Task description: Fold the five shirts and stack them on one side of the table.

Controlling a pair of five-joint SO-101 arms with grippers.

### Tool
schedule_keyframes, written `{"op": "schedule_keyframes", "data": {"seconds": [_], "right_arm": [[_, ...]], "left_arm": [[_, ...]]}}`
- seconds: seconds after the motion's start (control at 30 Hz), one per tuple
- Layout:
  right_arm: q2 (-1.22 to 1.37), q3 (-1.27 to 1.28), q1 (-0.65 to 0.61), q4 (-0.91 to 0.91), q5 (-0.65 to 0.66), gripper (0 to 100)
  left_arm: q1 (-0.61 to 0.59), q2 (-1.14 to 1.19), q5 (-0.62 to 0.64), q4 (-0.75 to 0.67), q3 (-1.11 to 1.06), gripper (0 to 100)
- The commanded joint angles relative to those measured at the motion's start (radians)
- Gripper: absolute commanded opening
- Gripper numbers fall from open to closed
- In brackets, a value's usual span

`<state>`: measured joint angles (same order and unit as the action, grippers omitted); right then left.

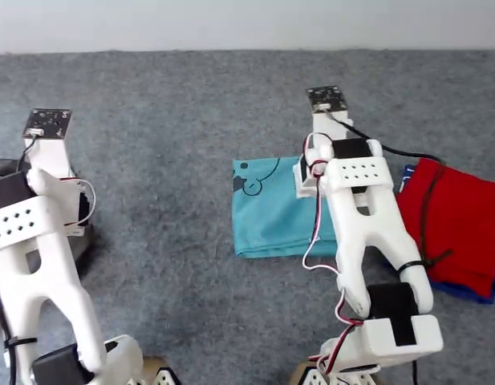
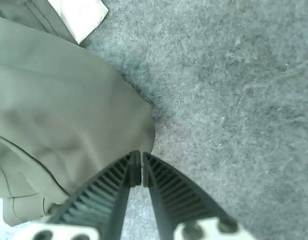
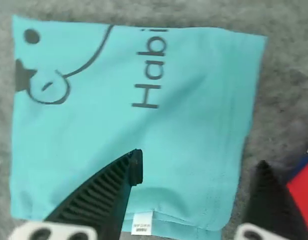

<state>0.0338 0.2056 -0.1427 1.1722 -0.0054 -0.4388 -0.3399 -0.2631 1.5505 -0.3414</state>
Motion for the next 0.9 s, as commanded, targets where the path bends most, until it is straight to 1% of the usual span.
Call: {"op": "schedule_keyframes", "data": {"seconds": [0.0,0.13,0.27,0.37,0.47,0.57,0.63,0.7,0.8,0.87], "right_arm": [[0.028,-0.009,0.030,-0.021,-0.069,38.6],[0.117,-0.009,0.030,-0.024,-0.118,39.0],[0.202,-0.009,0.031,-0.084,-0.118,38.8],[0.239,-0.009,0.007,-0.107,-0.112,37.3],[0.249,-0.028,-0.013,-0.096,-0.109,26.7],[0.248,-0.048,-0.008,-0.084,-0.104,10.2],[0.249,-0.063,-0.007,-0.068,-0.046,1.7],[0.249,-0.064,-0.007,-0.061,0.015,1.3],[0.245,-0.066,-0.002,-0.033,0.048,1.2],[0.240,-0.068,0.004,-0.012,0.103,0.9]], "left_arm": [[-0.003,-0.020,-0.002,-0.011,0.007,1],[-0.003,-0.020,0.000,-0.011,0.005,1],[-0.003,-0.020,0.000,-0.011,0.005,1],[-0.003,-0.020,0.000,-0.008,0.005,1],[-0.003,-0.020,0.000,-0.006,0.005,1],[-0.003,-0.020,0.000,-0.005,0.005,1],[-0.003,-0.020,0.000,-0.005,0.005,1],[-0.003,-0.020,0.000,-0.005,0.005,1],[-0.003,-0.020,0.000,-0.009,0.005,1],[-0.003,-0.020,0.000,-0.009,0.005,1]]}}
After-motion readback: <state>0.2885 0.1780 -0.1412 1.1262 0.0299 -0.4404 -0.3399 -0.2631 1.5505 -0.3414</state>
